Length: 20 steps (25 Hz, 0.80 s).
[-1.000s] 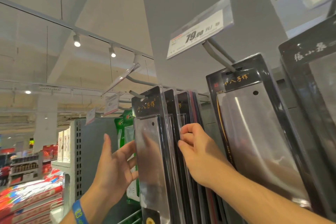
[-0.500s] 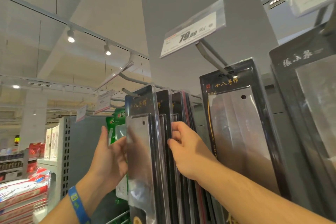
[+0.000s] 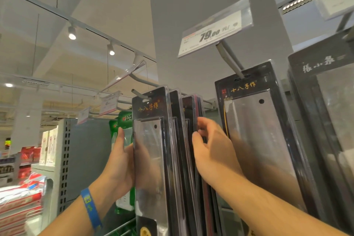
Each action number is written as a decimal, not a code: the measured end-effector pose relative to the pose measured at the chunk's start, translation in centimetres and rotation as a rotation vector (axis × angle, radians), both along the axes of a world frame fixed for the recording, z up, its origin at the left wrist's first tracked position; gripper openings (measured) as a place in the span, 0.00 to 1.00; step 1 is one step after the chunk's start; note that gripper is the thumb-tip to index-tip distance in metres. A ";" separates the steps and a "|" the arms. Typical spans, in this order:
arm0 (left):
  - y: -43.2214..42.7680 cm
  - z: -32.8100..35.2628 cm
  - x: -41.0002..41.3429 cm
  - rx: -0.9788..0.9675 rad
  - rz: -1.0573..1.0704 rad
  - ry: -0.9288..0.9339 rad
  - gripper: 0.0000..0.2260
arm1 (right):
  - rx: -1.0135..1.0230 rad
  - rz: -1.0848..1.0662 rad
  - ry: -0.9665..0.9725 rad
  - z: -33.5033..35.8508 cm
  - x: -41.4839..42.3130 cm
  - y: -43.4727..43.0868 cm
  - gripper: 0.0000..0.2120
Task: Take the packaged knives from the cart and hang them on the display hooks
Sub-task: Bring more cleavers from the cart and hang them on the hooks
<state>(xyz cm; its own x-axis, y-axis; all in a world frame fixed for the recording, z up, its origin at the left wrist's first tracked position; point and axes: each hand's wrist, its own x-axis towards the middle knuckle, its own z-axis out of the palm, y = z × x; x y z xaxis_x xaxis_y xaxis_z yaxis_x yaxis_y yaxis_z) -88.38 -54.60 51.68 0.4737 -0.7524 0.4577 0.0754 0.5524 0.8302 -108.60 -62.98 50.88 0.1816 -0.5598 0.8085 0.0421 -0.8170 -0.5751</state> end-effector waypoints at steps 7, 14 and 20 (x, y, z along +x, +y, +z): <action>-0.9 -0.2 0.4 0.040 0.014 -0.004 0.38 | 0.122 0.063 0.047 0.2 0.5 -1.7 0.15; -1.4 0.3 1.0 0.070 0.015 0.037 0.42 | 0.197 0.279 0.126 0.4 1.2 -2.7 0.16; -0.5 0.3 1.0 0.037 -0.037 -0.014 0.45 | 0.085 0.308 0.130 0.2 1.1 -2.7 0.14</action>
<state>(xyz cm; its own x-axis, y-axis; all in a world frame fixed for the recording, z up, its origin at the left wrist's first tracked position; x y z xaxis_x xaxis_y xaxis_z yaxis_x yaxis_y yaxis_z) -87.39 -55.06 51.99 0.4393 -0.7855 0.4359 0.0831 0.5187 0.8509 -107.54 -65.72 51.10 0.4507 -0.5268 0.7207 0.2013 -0.7265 -0.6570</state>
